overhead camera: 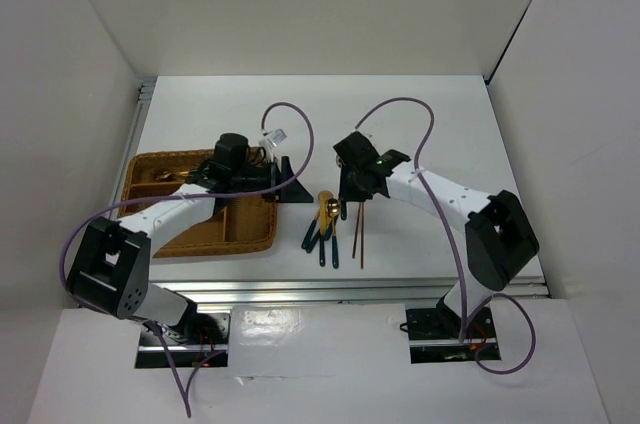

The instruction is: Sort the eating utensils into containers

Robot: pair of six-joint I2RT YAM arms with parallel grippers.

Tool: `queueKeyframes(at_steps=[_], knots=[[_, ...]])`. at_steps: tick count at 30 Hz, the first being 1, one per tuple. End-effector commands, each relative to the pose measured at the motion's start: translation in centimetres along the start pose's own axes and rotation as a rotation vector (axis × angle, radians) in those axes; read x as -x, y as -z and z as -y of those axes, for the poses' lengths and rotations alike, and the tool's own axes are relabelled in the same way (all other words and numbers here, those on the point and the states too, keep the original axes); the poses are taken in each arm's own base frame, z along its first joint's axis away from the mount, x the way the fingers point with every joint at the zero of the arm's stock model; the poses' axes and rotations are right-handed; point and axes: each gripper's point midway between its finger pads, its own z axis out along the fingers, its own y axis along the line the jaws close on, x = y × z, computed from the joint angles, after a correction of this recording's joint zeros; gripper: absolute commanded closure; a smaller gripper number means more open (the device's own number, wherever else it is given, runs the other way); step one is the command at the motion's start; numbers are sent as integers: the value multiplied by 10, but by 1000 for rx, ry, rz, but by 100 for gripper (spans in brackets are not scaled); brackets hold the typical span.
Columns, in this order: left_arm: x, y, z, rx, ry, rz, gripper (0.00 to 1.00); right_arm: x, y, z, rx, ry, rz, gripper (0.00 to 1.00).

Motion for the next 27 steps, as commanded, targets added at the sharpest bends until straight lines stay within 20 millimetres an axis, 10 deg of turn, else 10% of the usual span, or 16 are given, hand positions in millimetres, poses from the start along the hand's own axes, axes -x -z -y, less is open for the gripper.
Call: queueKeyframes(at_steps=[1,14,27], knots=[[5,-19,20,-82,-105,1,31,36,33,-22,76,-44,128,94],[-7,-71,17,-7,-118,-18,35,55,73,-43,241,-168,235,94],[19,-90,15,24,-74,110,49,43,67,-49,285,-193,189,94]])
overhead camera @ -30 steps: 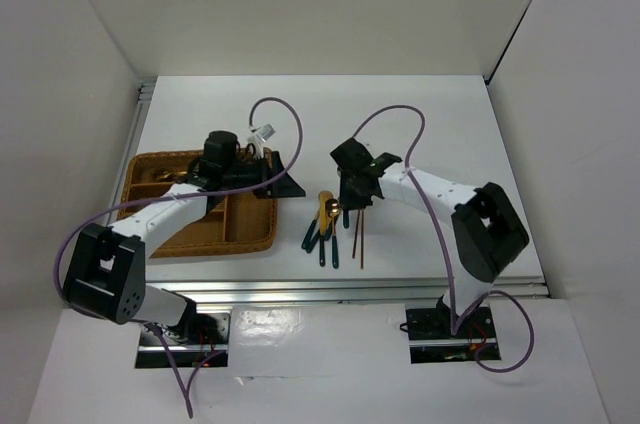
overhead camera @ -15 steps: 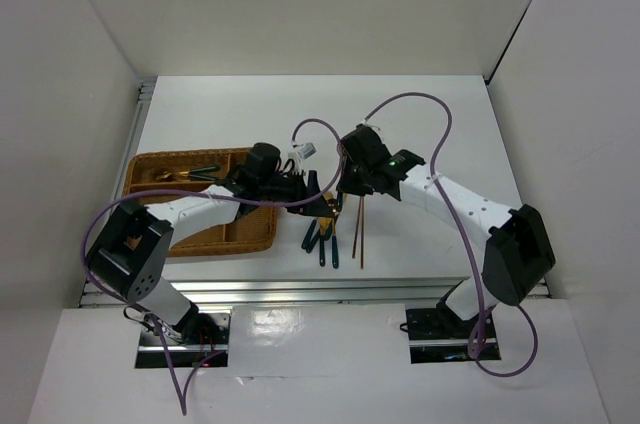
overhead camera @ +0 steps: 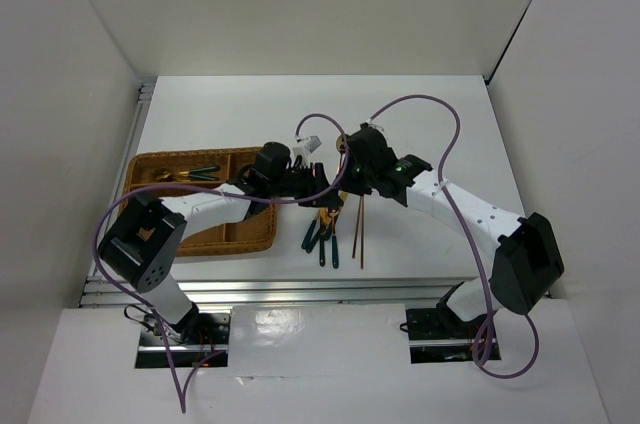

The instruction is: Sort the eating utensils into containers

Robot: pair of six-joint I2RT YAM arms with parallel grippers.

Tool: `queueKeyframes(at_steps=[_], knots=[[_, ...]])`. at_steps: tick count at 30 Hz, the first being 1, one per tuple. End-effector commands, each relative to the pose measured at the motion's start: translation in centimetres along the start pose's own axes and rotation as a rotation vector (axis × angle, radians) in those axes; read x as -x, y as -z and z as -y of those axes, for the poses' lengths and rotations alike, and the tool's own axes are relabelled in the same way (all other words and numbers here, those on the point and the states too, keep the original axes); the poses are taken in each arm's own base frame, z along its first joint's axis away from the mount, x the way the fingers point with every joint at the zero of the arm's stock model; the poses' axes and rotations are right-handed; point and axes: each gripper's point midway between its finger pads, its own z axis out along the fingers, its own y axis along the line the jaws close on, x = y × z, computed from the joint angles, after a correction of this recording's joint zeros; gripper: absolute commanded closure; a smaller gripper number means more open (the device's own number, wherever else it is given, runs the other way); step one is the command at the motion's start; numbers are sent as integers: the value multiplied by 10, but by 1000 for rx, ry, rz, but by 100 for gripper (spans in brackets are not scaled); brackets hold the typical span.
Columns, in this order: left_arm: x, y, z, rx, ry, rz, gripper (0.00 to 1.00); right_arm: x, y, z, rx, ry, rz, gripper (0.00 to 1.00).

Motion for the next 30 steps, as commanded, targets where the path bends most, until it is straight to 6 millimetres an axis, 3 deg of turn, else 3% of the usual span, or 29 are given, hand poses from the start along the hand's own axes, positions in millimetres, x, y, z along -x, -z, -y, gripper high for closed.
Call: queueKeyframes(at_steps=[1,5,9,11,18,22,25,28,30], knots=[[32,-4,11,-25,-43,107,51,8,8,-18,73,-25,34,94],[42,-6,12,-14,-47,129,61,7,7,-17,74,-25,34,94],[36,-10,3,13,-17,110,73,6,7,-18,80,-25,28,94],[38,-10,5,6,-15,118,75,3,4,-15,67,-24,16,94],[33,2,0,26,15,150,77,15,10,-17,51,5,51,63],[33,23,-22,79,55,172,78,31,28,-28,77,36,90,55],[45,49,-30,112,75,226,78,41,42,-34,97,41,124,53],[56,81,-42,169,110,319,77,51,58,-42,148,42,176,52],[75,109,-43,229,146,460,77,49,57,-40,160,40,187,51]])
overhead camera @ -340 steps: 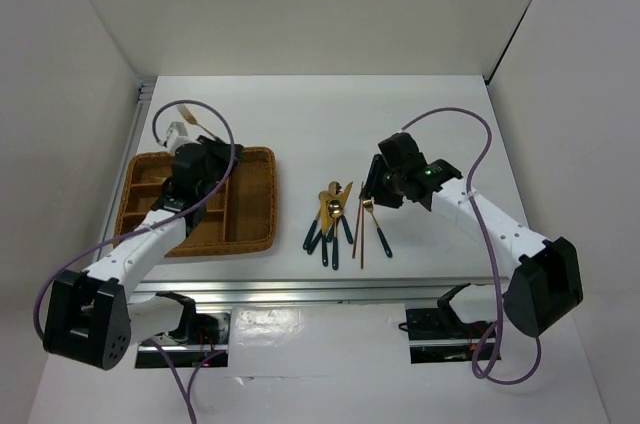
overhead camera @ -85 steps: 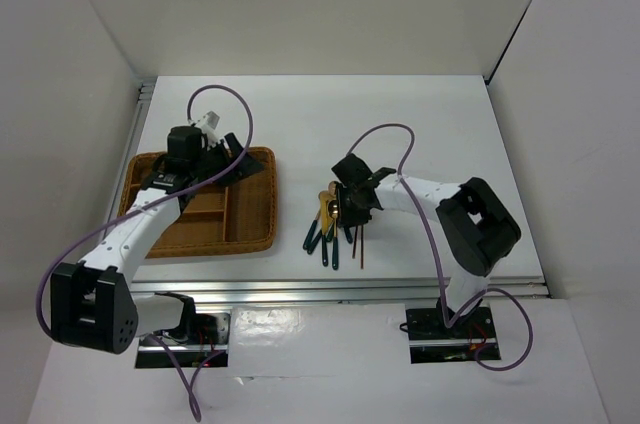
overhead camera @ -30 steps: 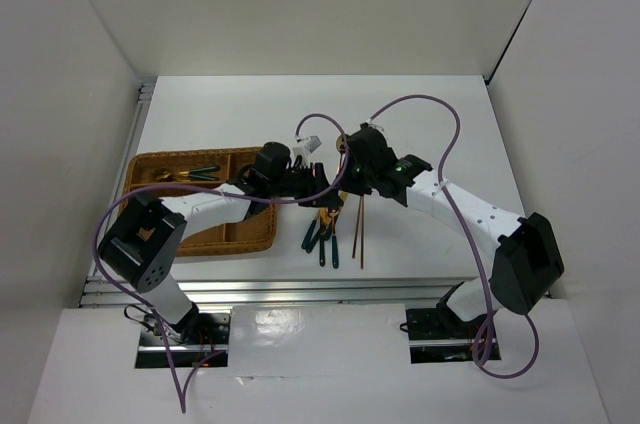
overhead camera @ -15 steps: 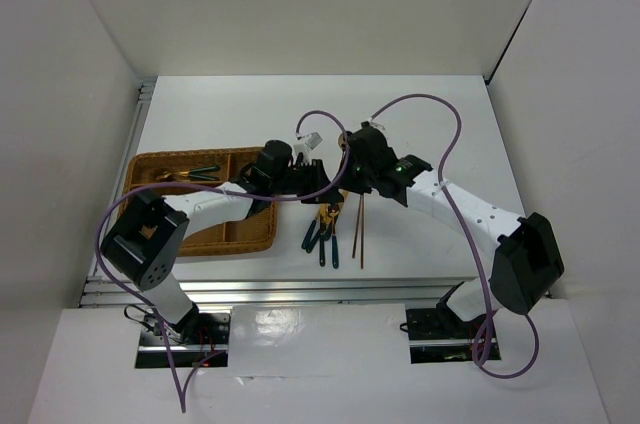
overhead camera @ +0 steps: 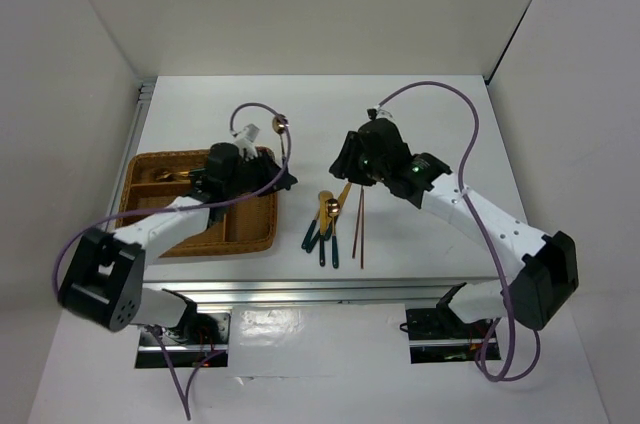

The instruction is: Sort the eating utensils into containers

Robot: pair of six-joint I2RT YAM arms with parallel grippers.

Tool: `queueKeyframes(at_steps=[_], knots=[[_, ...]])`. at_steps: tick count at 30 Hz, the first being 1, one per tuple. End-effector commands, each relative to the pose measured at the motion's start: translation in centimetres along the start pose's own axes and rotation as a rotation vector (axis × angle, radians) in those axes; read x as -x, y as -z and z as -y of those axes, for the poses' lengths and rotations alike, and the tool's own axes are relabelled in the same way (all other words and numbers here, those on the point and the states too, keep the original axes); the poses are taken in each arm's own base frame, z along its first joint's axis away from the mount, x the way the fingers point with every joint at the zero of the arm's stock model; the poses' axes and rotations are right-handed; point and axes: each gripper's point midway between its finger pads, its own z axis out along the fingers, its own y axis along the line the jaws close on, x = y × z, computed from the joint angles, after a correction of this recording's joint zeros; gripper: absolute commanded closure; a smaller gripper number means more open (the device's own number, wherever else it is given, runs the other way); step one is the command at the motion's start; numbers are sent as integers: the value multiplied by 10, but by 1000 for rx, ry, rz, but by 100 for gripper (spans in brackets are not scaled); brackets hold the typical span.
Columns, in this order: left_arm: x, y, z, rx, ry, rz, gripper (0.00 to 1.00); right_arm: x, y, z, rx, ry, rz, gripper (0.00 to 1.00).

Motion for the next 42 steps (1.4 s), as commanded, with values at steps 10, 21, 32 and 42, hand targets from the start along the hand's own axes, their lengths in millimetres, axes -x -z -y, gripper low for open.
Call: queueKeyframes(at_steps=[10,21,32,42], knots=[[81,153,-75,449,416,877,69,-1,-5,12,-23,34,3,51],[55,194,-150,899,834,994,73,-26,-25,25,-39,61,-94,51],[55,190,-170,992,975,1000,68,-39,-28,40,-81,66,-122,52],[72,179,-168,903,928,1007,68,-53,-38,45,-84,84,-173,53]])
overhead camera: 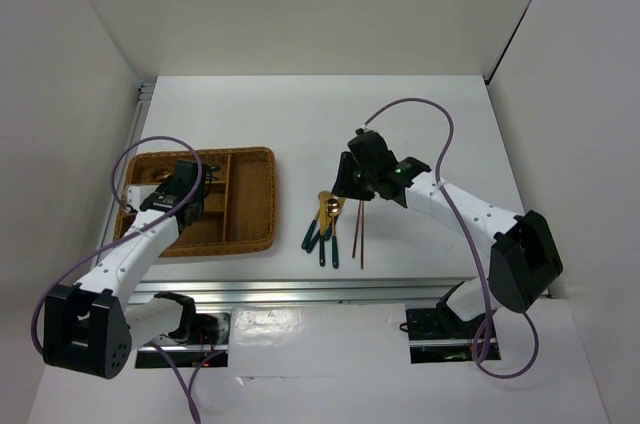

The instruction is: Sort the eating utensils into containers

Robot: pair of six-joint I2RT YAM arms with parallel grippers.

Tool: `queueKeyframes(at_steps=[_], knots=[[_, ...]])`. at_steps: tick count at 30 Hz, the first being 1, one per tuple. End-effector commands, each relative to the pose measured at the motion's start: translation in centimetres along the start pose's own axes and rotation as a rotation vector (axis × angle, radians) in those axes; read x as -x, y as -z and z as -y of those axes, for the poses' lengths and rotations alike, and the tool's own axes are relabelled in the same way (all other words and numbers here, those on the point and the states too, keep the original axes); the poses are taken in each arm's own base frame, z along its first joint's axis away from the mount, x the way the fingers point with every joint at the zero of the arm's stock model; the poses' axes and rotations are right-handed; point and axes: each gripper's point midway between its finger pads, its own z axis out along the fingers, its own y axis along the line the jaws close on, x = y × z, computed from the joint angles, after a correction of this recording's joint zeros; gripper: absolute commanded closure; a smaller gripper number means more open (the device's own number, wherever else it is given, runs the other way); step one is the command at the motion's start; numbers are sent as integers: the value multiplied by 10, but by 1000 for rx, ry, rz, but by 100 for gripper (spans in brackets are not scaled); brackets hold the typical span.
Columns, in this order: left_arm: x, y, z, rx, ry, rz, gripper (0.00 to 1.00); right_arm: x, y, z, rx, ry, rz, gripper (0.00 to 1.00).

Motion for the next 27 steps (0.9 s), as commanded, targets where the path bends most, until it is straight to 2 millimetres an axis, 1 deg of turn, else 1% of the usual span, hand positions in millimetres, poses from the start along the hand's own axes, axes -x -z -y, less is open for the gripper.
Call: queueKeyframes(at_steps=[1,4,6,7,9,10,11,12,13,15,16,17,18,19,20,21,22,24,25,27], knots=[[0,-4,20,-64,12,-1,68,-6,-9,6,-13,14,-20,53],[-5,-10,17,-37,6,-16,68,-6,-9,6,-13,14,-20,53],[-11,-15,12,-12,-41,-29,68,-8,-11,7,-19,15,-27,53],[-11,-17,14,-5,-37,-32,68,-8,-11,7,-19,15,-27,53],[-16,-21,9,15,-39,-44,68,-4,-10,5,-13,14,-20,53],[-17,-25,11,15,-28,-48,68,-5,-10,4,-6,14,-26,53],[-19,-24,14,8,-23,-63,67,-7,-13,5,-12,15,-33,54],[-16,-27,10,13,-27,-56,67,-7,-13,5,-12,15,-33,54],[-20,-28,11,13,-26,-69,65,-7,-13,5,-12,15,-33,54],[-19,-29,12,9,-27,-74,60,-7,-13,5,-12,15,-33,54],[-16,-31,12,13,-20,-67,54,-9,-15,6,-18,15,-40,54],[-19,-32,10,22,-24,-77,51,-7,-14,2,-5,14,-39,54],[-16,-34,10,31,-34,-70,48,-9,-17,4,-12,15,-47,54],[-17,-31,13,32,-44,-81,45,-9,-17,4,-12,15,-47,54],[-18,-34,7,53,-56,-79,43,-10,-16,3,-4,14,-54,54],[-17,-34,9,63,-52,-85,41,-12,-19,4,-11,15,-62,54],[-16,-34,4,81,-61,-84,40,-13,-19,3,-3,23,-68,54],[-14,-32,12,72,-65,-91,40,-15,-22,5,-9,24,-75,54],[-14,-31,9,79,-93,-91,38,-16,-21,4,-2,23,-81,54],[-10,-24,19,55,-106,-93,38,-20,-24,7,-15,33,-97,54]])
